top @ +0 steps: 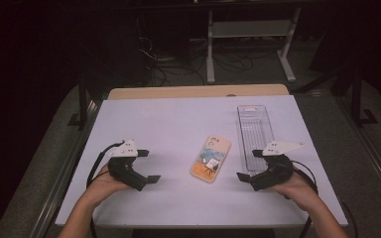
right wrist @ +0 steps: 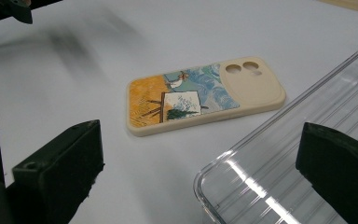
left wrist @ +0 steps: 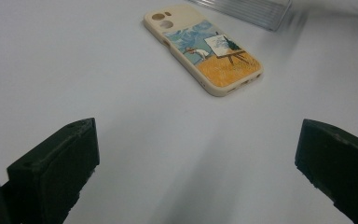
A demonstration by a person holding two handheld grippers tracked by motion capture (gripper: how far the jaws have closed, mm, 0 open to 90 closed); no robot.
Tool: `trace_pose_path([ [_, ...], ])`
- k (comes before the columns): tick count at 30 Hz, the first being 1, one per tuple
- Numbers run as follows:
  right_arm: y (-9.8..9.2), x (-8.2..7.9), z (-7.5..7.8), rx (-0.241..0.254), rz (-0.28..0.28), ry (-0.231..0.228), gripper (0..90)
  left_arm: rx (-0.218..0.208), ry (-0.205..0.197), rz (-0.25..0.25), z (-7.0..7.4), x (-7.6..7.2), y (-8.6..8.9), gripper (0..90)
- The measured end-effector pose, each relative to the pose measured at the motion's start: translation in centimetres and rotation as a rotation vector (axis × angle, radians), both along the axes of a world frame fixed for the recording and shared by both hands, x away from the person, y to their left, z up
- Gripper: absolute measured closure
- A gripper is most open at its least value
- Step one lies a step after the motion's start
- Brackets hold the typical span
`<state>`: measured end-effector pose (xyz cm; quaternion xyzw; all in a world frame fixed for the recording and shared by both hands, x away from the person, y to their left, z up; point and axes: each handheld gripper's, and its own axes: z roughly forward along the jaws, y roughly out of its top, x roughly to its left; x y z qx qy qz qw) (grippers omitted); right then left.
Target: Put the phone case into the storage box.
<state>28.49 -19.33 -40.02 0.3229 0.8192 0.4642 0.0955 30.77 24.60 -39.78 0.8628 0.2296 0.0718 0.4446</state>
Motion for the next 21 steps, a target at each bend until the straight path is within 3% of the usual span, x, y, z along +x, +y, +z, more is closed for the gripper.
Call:
trace_pose_path([
  [10,-0.06,0.02,-0.01,0.006,-0.004,0.006,0.2,0.009,0.0,0.006,-0.1,0.1,-0.29,0.0],
  [21,-0.09,0.09,-0.02,0.011,-0.013,0.011,0.2,-0.019,0.01,0.009,0.29,0.46,-1.03,0.0],
])
